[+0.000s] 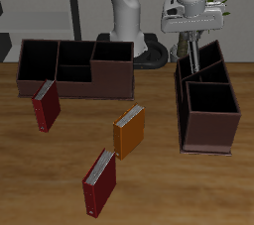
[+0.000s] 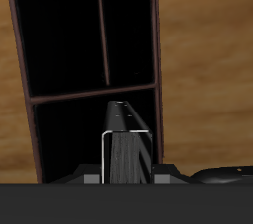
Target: Place the striped book into the left desk caddy's left compartment
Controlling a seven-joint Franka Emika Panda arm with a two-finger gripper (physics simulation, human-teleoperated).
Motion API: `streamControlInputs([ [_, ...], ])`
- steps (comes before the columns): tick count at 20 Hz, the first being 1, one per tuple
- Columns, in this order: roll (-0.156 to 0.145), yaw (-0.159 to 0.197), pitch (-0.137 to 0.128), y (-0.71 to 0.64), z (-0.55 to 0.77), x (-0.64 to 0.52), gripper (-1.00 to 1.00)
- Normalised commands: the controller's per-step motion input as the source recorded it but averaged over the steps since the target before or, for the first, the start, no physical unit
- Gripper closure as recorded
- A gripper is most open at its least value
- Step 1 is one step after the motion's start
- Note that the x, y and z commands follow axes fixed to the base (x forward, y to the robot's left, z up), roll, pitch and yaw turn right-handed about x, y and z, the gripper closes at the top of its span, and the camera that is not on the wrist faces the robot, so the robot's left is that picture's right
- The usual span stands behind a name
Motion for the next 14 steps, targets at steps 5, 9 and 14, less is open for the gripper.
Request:
streamControlInputs([
  [5,-0.013,-0.005,0.043,-0.04,-0.21,0.14,1.00],
  [9,0.004,-0.004,0.036,0.03,-0.20,0.08,1.00],
  [14,0.015,-0.021,0.070,0.01,-0.25,0.10,1.00],
])
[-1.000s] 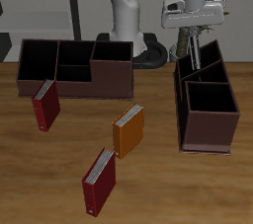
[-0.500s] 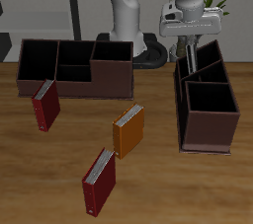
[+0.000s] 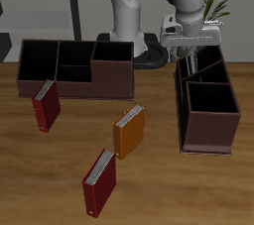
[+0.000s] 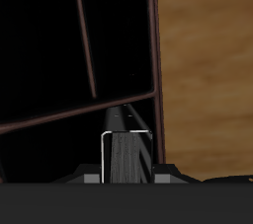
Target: Place the striped book into the left desk caddy's left compartment
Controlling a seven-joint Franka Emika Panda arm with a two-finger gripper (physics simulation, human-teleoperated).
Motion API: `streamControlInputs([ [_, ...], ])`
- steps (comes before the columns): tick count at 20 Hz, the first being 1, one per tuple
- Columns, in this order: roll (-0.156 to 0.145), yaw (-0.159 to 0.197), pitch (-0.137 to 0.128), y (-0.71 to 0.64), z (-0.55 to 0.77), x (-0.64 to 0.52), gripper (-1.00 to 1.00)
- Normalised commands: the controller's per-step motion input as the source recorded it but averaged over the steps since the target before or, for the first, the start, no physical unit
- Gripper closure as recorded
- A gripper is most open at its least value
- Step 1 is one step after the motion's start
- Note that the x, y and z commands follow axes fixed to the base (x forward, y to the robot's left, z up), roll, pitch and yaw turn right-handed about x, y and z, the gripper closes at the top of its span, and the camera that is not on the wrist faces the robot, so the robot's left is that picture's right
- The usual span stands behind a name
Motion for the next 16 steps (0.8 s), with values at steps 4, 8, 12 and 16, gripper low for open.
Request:
streamControlInputs([
  [4,0.007,-0.057,0.048,-0.06,-0.11,0.09,-1.00],
  [8,-0.017,-0.022,0.021,-0.10,0.01,0.05,-1.00],
  [12,-0.009,0.015,-0.017,-0.10,0.09,0.00,-1.00],
  [16,-0.017,0.030,-0.020,-0.14,0.18,0.03,-1.00],
])
